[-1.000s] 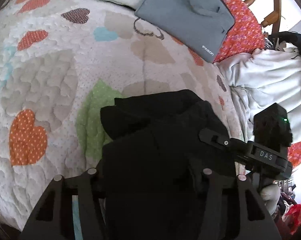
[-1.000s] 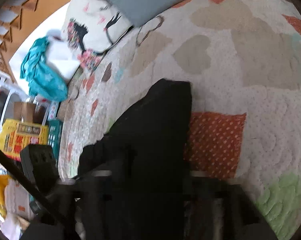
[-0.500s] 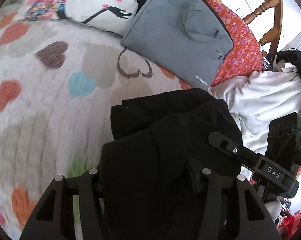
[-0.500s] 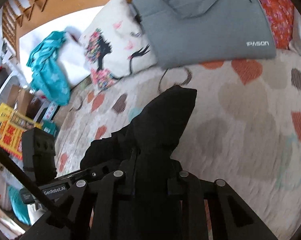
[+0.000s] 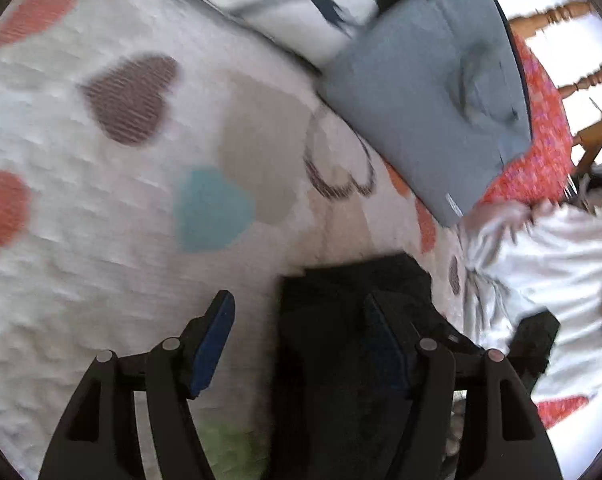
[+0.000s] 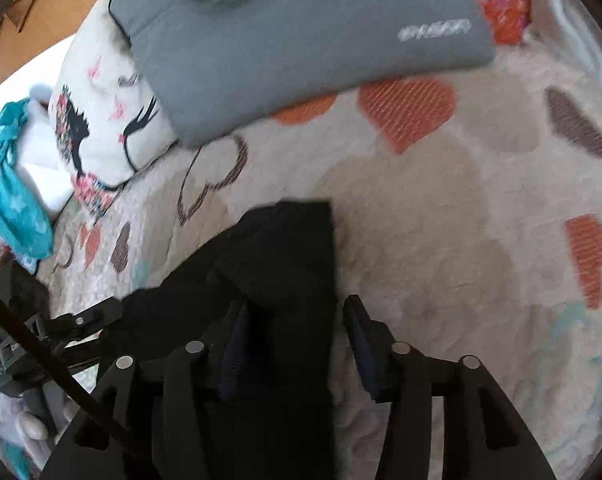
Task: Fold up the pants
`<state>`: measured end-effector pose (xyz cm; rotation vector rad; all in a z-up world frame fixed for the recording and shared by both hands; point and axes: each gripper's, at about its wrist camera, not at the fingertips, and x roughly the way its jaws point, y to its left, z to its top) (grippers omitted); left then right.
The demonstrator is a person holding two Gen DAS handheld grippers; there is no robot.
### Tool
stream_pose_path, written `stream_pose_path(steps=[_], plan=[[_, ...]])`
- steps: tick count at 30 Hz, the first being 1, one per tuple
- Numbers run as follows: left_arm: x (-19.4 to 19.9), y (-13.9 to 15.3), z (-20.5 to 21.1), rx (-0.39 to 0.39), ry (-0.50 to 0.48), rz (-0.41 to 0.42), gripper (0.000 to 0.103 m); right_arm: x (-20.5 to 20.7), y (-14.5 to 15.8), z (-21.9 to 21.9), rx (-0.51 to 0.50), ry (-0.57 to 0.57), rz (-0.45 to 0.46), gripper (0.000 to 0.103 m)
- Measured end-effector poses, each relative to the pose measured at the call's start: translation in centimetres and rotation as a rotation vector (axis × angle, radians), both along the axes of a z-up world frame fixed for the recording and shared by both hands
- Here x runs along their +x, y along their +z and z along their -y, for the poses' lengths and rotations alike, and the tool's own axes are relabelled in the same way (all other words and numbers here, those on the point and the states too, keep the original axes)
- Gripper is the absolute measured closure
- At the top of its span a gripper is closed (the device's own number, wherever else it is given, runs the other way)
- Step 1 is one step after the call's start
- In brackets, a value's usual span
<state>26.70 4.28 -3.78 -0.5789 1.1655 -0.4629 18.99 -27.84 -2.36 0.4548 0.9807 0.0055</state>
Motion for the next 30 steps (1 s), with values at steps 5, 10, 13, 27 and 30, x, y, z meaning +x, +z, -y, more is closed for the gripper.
stream_pose_path(steps=[5,10,13,27,30], plan=[[-1.6,3.2,-1.1,-0.007,0.017,0.085,0.037,-3.9,4.7,0.2,0.050,0.016,0.134,0.048],[-3.1,4.3,3.8,0.007,-0.114,0.127,0.035,-8.6,5.7,-2.3,0.162,0.110,0.187,0.048],[-2.8,2.7,5.8,0.106,-0.125,0.109,0.035,-10.7,4.1,-3.7,0.200,0.116,0.161,0.048],[-5.9,2.4,2.9,0.194,-0.079,0.114,0.029,-15.1,2.0,-3.2,0.140,0.008,0.186,0.041],[-9.7,3.9,1.5,0.220,-0.067,0.165,0.029,-18.2,2.0,-2.7,0.095,-0.032,0.196,0.040]])
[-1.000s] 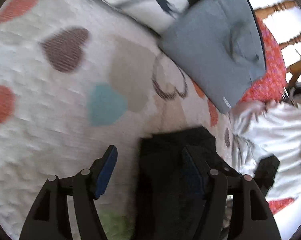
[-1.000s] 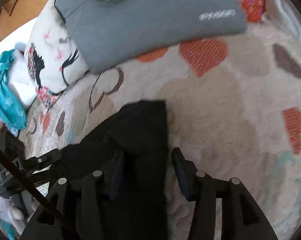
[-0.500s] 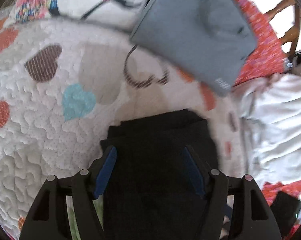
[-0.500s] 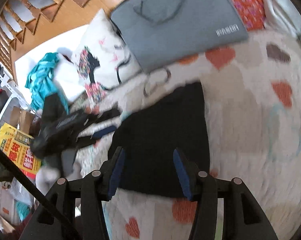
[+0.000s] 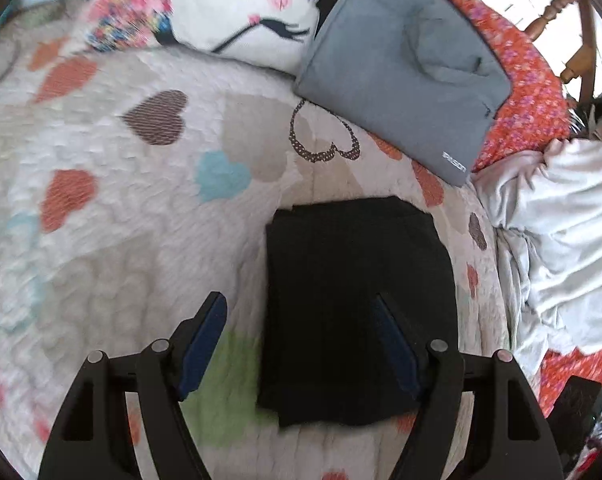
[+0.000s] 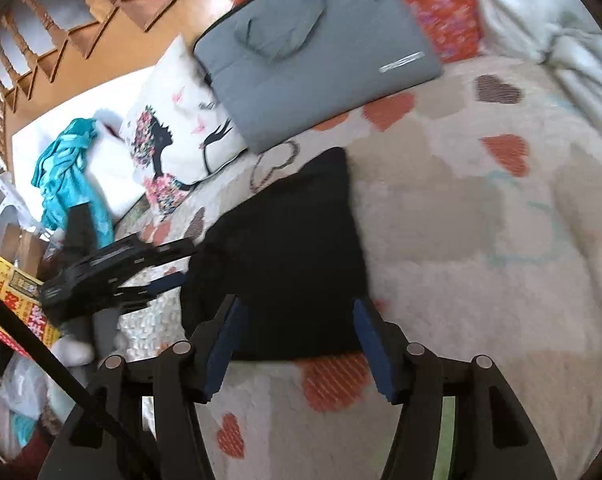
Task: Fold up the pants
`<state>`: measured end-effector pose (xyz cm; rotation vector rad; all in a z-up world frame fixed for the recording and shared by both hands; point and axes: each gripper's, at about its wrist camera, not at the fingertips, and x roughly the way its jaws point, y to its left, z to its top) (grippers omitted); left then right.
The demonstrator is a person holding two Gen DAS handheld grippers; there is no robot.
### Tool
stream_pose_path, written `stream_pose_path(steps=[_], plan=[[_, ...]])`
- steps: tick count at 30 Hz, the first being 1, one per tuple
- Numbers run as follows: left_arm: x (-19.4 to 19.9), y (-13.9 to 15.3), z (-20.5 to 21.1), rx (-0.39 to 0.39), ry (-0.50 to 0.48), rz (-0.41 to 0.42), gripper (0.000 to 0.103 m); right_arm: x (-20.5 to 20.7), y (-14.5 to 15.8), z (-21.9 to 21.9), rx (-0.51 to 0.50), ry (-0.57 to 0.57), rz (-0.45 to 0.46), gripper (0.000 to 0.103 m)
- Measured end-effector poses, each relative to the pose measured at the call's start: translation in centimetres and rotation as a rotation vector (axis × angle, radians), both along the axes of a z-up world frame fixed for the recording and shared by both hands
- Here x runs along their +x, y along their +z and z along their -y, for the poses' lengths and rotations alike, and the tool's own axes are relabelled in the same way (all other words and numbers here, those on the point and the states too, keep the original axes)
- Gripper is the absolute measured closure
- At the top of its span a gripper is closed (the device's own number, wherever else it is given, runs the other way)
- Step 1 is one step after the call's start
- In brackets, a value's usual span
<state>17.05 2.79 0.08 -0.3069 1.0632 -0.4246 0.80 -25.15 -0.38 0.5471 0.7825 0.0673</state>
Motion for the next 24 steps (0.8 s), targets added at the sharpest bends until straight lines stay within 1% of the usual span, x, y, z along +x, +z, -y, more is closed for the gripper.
stream_pose_path(steps=[4,6,7,10,13,19,24], plan=[[-5.2,0.7,-0.6,0.019,0.007,0.048,0.029,-4.5,-1.1,-0.2,-0.097,-0.068,-0.027,0.040],[-8.0,0.3,-0.4,0.043,0.019,0.060,0.029,-6.2,-1.7,-0.8,-0.155,-0.093,-0.041,0.040],[-8.7,0.1,0.2,0.056,0.022,0.063,0.029,-6.9,-2.2,-1.1,-0.184,-0.104,-0.053,0.039],[-11.6,-0.5,0.9,0.109,0.046,0.090,0.029,-8.3,-3.6,-1.5,-0.215,-0.119,-0.090,0.039],[-14.0,-0.9,1.8,0.164,0.052,0.117,0.029,-8.9,-3.5,-2.0,-0.255,-0.121,-0.085,0.039],[-16.7,-1.7,4.0,0.267,0.013,0.134,0.029,-9.5,-3.1,-2.5,-0.315,-0.134,-0.063,0.038],[-17.2,-2.3,4.5,0.290,0.007,0.112,0.029,-9.8,-3.1,-2.0,-0.311,-0.162,-0.067,0.037]])
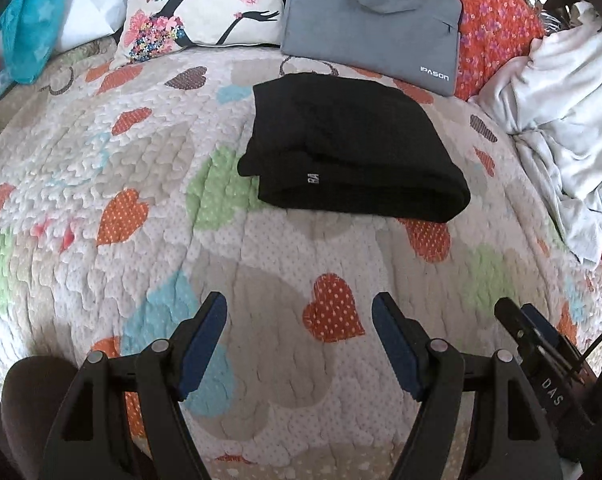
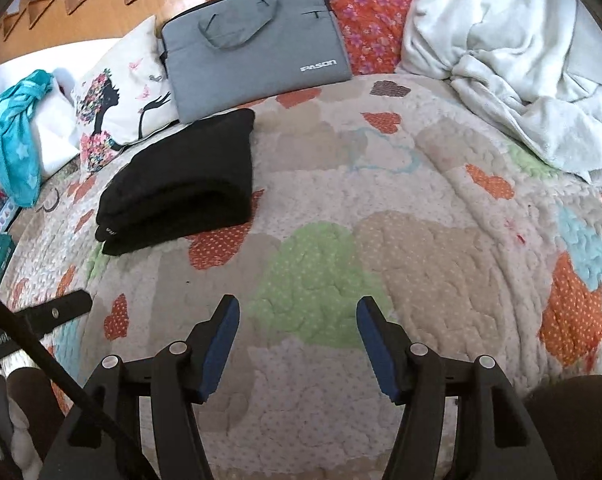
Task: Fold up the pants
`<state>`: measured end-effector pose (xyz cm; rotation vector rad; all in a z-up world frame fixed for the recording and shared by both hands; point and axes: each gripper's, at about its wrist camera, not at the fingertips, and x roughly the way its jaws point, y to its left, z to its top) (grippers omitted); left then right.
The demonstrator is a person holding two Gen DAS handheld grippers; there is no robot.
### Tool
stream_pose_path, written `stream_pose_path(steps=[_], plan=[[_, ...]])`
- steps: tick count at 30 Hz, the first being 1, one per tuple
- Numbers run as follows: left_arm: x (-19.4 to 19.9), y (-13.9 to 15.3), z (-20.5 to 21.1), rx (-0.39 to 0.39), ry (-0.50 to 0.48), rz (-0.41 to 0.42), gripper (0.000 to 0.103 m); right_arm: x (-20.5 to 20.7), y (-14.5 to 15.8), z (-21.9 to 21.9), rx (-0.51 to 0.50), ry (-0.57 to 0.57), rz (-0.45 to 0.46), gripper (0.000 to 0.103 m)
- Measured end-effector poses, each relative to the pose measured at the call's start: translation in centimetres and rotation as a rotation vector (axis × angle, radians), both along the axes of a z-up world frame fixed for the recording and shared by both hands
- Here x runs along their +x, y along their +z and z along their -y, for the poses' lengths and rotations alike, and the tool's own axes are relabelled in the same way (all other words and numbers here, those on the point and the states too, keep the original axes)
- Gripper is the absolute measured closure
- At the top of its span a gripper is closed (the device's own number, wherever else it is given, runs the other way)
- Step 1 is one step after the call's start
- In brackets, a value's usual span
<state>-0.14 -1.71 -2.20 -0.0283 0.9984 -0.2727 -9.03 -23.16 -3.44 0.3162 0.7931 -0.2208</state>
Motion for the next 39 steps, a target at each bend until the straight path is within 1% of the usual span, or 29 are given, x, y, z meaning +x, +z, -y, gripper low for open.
stream_pose_path(steps=[4,9,14,21,25,39], plan=[[-0.3,-0.1,0.2,0.013,-0.005,0.005,0.029,0.0,-0.1,0.0,-0.005,-0.010,-0.003,0.037],[-0.1,-1.0,0.4,0.015,-0.010,-0.023,0.029,0.3,-0.1,-0.4,-0.033,-0.001,-0.001,0.036],[-0.1,-1.5,0.8,0.035,-0.018,-0.028,0.029,0.5,-0.2,-0.7,-0.060,0.000,-0.003,0.034],[0.2,-2.2,0.8,0.050,-0.013,-0.043,0.029,1.0,-0.7,-0.5,-0.059,-0.002,-0.023,0.034],[0.3,-2.3,0.9,0.073,-0.012,-0.037,0.029,1.1,-0.8,-0.6,-0.064,0.000,-0.025,0.033],[0.3,-2.9,1.2,0.086,-0.024,-0.052,0.029,1.2,-0.7,-0.7,-0.077,0.005,-0.023,0.032]])
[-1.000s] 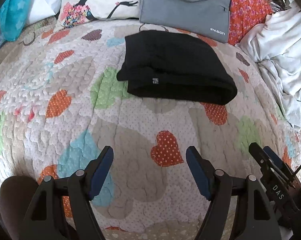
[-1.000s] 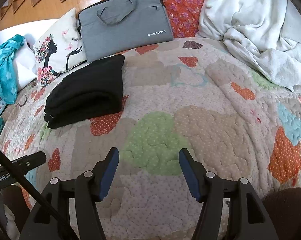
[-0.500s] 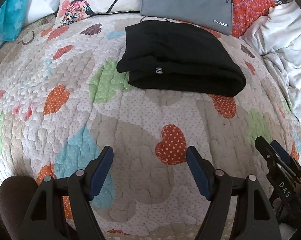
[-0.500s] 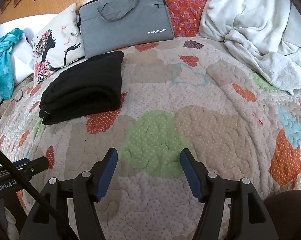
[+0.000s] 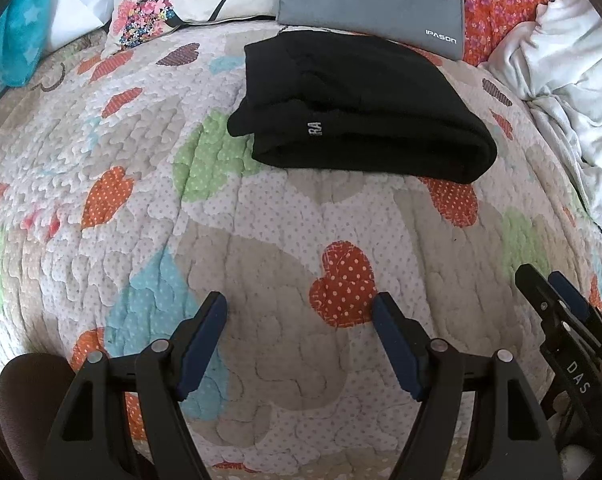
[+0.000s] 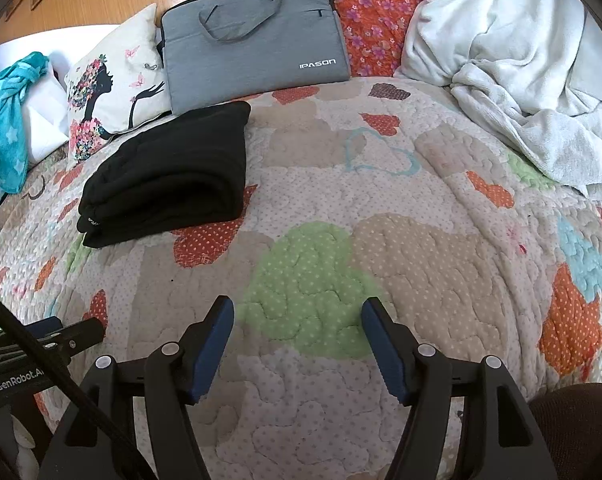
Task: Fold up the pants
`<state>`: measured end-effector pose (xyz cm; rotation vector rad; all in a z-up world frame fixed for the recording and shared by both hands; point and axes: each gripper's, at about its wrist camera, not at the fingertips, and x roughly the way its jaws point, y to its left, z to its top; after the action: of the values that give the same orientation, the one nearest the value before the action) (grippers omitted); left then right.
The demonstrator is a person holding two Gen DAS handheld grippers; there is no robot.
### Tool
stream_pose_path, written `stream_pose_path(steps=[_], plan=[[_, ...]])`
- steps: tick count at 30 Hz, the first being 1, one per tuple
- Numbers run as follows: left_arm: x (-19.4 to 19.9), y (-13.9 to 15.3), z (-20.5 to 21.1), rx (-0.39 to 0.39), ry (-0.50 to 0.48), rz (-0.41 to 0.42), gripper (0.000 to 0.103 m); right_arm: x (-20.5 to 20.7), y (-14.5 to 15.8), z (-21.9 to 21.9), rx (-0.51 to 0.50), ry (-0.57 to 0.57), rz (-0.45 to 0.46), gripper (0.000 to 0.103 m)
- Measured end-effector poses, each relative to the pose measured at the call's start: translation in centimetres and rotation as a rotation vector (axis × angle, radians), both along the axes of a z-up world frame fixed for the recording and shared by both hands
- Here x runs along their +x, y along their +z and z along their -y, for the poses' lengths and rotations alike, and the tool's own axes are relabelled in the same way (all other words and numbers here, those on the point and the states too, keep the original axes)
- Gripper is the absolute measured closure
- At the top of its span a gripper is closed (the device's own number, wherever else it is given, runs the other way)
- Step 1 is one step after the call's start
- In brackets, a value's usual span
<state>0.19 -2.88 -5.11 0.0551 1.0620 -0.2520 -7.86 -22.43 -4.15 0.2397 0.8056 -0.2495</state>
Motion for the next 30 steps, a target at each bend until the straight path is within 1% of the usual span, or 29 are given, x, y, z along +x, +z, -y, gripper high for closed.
stream_pose_path(steps=[12,30], plan=[[-0.03,-0.27,0.12,0.006,-0.006,-0.004,0.027,0.19,-0.18,-0.19,-0.011,0.011,-0.006,0.029],[0.00,-0.62,0.28,0.007,-0.016,-0.006,0.020,0.54,-0.36,-0.44,-0.034,0.030,-0.020,0.025]])
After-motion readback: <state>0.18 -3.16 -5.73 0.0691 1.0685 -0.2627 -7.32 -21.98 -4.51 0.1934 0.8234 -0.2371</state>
